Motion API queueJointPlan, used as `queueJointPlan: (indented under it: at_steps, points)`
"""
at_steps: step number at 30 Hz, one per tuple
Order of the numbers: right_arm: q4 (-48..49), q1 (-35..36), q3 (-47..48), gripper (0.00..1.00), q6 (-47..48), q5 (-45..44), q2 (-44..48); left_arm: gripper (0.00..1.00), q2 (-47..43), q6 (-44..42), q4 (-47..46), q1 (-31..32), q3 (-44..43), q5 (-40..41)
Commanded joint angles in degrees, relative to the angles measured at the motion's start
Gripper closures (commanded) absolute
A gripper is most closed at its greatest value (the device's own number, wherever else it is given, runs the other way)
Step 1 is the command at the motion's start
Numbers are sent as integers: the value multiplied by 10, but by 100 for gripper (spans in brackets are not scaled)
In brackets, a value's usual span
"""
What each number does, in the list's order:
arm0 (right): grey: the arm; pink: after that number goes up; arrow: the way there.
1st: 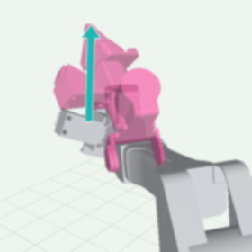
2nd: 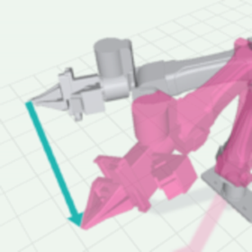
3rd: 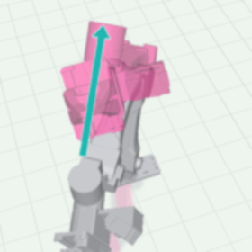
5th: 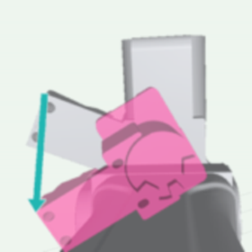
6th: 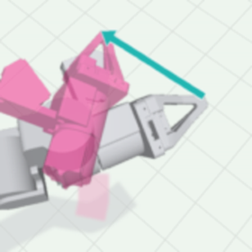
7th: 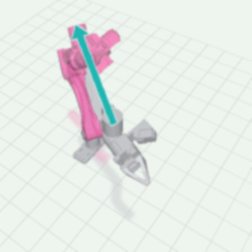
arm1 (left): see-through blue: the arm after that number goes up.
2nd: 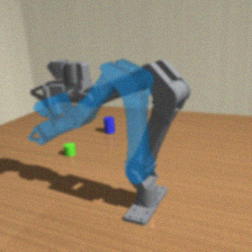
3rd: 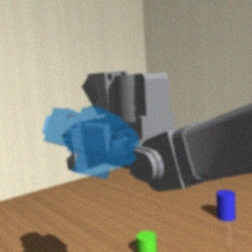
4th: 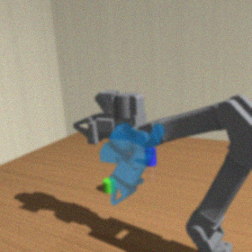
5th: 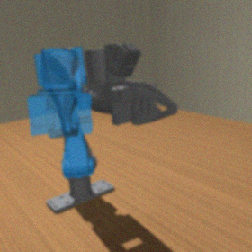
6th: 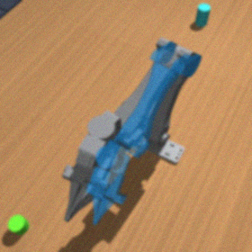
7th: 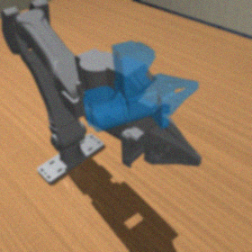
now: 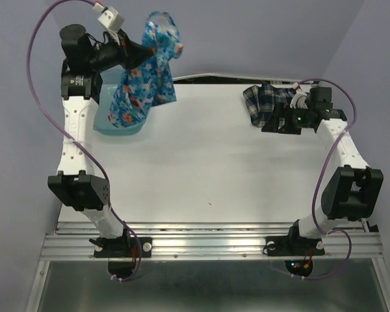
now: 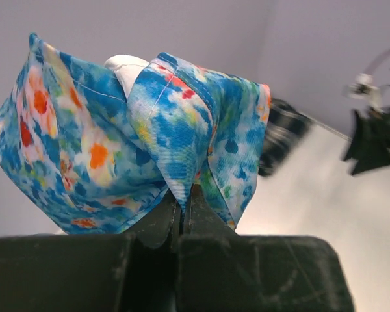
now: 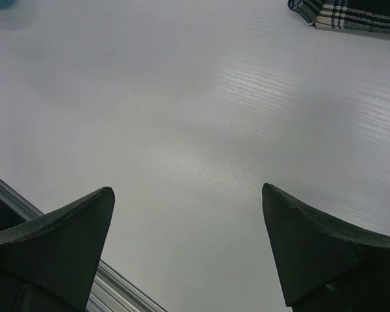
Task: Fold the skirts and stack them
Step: Move the skirt to the center of the board
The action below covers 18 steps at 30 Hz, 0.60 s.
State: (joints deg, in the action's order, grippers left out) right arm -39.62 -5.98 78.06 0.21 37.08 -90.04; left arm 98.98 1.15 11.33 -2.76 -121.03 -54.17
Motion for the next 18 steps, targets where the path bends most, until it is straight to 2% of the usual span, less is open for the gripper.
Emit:
queueJointPlan:
  at_steps: [1,3,4,7,9,10,11,12,14,17,18]
  points:
    - [16,-2,-5,0,9,30,33,99,-55,8,-18,71,117,-139]
    - [14,-2,-13,0,12,33,35,95,-66,-40,13,105,190,-121]
    - [13,-2,-18,0,15,34,36,95,-65,-95,54,136,209,-111]
    - [5,-2,-25,0,22,35,39,94,-53,-171,110,180,275,-84]
    - [3,-2,-35,0,29,35,40,92,-29,-210,141,214,321,-86]
    - [2,-2,-39,0,35,36,41,90,-3,-262,185,233,330,-81]
    - [0,-2,-41,0,37,36,40,87,11,-263,212,233,335,-81]
    - [-5,-2,-48,0,39,36,38,81,25,-332,241,245,342,-70]
    - [-11,-2,-56,0,50,37,36,74,48,-369,272,250,357,-60]
    - [-16,-2,-79,0,53,38,31,66,39,-417,279,254,395,-6]
    - [-12,-2,-87,0,52,42,31,63,30,-448,280,267,417,44]
